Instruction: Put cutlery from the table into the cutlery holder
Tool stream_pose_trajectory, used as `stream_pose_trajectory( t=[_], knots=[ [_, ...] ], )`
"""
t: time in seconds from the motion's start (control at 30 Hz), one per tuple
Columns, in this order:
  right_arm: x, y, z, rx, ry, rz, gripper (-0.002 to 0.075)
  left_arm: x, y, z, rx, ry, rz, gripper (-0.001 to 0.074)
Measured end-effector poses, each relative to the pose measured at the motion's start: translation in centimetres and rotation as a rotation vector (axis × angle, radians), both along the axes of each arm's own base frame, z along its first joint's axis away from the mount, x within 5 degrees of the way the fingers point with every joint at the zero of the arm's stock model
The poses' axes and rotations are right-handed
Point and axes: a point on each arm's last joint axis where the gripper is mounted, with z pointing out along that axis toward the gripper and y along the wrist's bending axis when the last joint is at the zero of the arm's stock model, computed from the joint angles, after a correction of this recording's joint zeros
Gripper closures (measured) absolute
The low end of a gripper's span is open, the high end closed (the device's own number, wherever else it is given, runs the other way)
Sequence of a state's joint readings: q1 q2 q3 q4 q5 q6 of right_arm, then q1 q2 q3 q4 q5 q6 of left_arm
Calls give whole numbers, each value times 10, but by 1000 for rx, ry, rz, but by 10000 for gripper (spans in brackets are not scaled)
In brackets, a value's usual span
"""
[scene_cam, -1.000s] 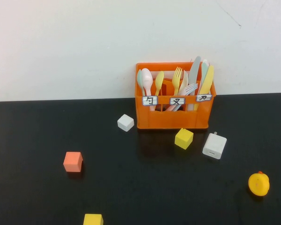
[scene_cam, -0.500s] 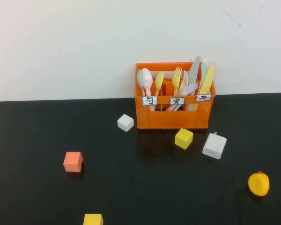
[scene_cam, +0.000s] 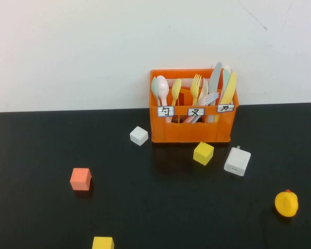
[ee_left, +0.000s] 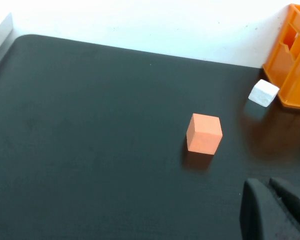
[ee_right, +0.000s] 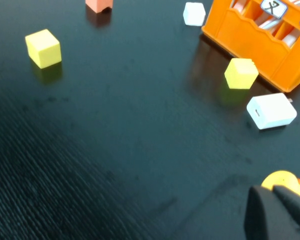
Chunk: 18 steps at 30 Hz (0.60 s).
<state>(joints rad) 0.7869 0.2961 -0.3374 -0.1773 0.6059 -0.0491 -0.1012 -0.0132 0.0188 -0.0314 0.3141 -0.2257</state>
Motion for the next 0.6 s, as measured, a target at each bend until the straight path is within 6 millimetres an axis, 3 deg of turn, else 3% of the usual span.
stream_pose_trajectory(
  t=[0.6],
  knots=[
    [0,0,-1,-5,6,-1,727,0,0,0,-5,3,-4,736]
  ],
)
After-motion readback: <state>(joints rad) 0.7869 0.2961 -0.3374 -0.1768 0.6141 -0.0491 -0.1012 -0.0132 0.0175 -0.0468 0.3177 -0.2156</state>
